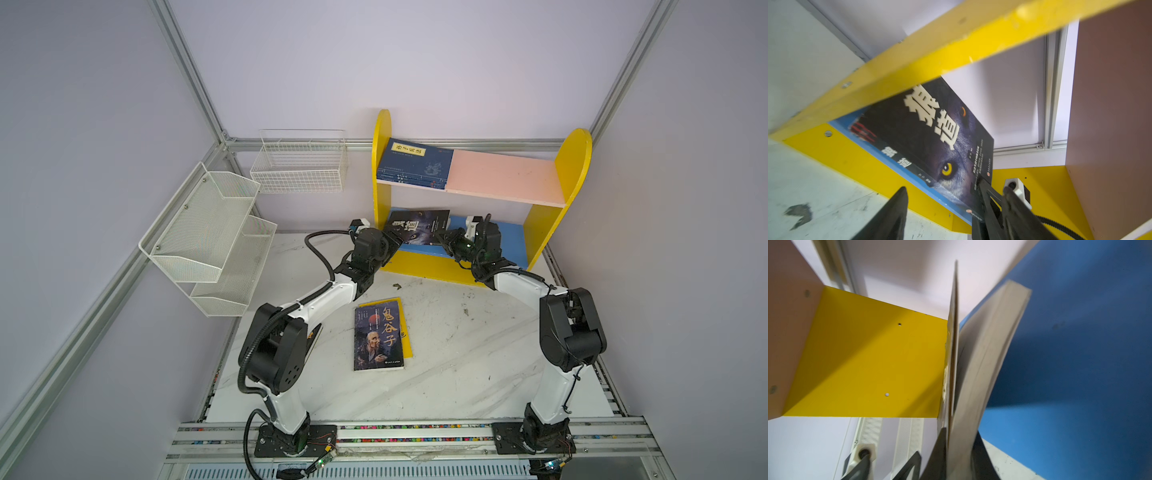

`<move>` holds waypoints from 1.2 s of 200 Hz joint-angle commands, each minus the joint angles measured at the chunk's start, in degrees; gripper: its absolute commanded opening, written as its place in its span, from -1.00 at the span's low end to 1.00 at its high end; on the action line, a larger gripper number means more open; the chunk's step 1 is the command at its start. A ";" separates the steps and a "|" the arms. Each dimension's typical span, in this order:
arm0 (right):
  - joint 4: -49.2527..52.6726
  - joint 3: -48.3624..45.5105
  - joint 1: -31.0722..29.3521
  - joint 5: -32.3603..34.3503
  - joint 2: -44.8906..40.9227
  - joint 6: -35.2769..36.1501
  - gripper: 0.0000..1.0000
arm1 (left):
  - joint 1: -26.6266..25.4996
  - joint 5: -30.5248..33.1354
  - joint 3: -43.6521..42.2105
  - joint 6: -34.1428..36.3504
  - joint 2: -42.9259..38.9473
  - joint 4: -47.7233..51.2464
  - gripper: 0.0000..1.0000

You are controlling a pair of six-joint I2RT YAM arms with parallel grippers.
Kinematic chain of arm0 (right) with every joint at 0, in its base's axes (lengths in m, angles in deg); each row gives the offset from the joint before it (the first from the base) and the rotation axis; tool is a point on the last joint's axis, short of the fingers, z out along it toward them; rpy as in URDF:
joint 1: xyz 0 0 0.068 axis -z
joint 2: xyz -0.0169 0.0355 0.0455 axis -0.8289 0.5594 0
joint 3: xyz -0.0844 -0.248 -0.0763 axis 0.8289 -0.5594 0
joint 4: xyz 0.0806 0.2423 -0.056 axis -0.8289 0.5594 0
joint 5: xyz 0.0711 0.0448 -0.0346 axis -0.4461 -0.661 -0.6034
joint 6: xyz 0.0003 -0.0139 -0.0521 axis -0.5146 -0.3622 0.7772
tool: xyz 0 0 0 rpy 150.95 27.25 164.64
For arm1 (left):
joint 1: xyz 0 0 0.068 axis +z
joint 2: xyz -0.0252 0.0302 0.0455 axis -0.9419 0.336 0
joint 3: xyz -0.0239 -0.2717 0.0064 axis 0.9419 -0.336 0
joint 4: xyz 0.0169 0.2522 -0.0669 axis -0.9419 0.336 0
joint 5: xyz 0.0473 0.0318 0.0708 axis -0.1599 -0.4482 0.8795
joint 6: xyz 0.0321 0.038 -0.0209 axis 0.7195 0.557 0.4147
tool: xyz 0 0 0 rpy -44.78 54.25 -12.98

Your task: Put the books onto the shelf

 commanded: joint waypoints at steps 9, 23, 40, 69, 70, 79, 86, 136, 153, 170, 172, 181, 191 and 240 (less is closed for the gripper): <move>7.23 5.63 0.34 -4.14 1.35 8.90 -0.65 | 3.06 4.06 -6.98 0.96 -8.75 4.02 0.51; 8.21 6.55 0.39 -3.44 1.98 9.36 -0.66 | 3.93 5.18 -8.33 2.95 -11.36 5.71 0.57; 7.42 6.68 0.39 -3.02 2.55 9.41 -0.65 | 5.00 5.76 -9.18 5.29 -13.46 7.73 0.59; 3.43 4.66 0.21 -1.58 2.54 6.09 -0.65 | 6.62 6.32 -11.43 5.81 -15.48 8.09 0.60; 3.05 4.48 0.22 -1.48 2.46 5.94 -0.66 | 6.68 6.32 -11.51 5.79 -15.48 8.08 0.60; 0.69 2.65 0.23 -0.89 1.71 4.66 -0.65 | 6.98 6.25 -11.77 5.77 -15.61 8.08 0.60; -0.60 1.48 0.23 -0.14 1.02 3.55 -0.65 | 7.15 6.15 -11.83 5.77 -15.68 8.28 0.60; -6.00 -1.99 -1.53 1.90 0.54 0.34 -0.59 | 7.39 4.70 -11.14 5.72 -14.16 8.29 0.60; -7.74 -3.16 -1.93 3.73 0.20 -0.29 -0.59 | 7.43 4.13 -10.83 5.68 -13.66 8.28 0.60; -9.79 -4.24 -1.89 5.09 -0.02 -1.16 -0.59 | 7.54 3.94 -10.87 5.60 -13.43 8.45 0.60; -9.77 -4.27 -1.90 5.18 0.01 -1.15 -0.59 | 7.52 3.90 -10.82 5.59 -13.39 8.47 0.61; -8.90 -3.62 -1.92 5.12 0.55 -0.82 -0.58 | 7.52 3.84 -10.90 5.55 -13.38 8.46 0.61; -7.81 -2.56 -1.92 5.05 1.25 0.06 -0.51 | 7.52 3.77 -11.06 5.43 -13.25 8.50 0.61; 2.67 1.37 -1.93 8.72 0.23 8.57 0.23 | 7.70 3.04 -11.18 5.33 -12.68 8.55 0.62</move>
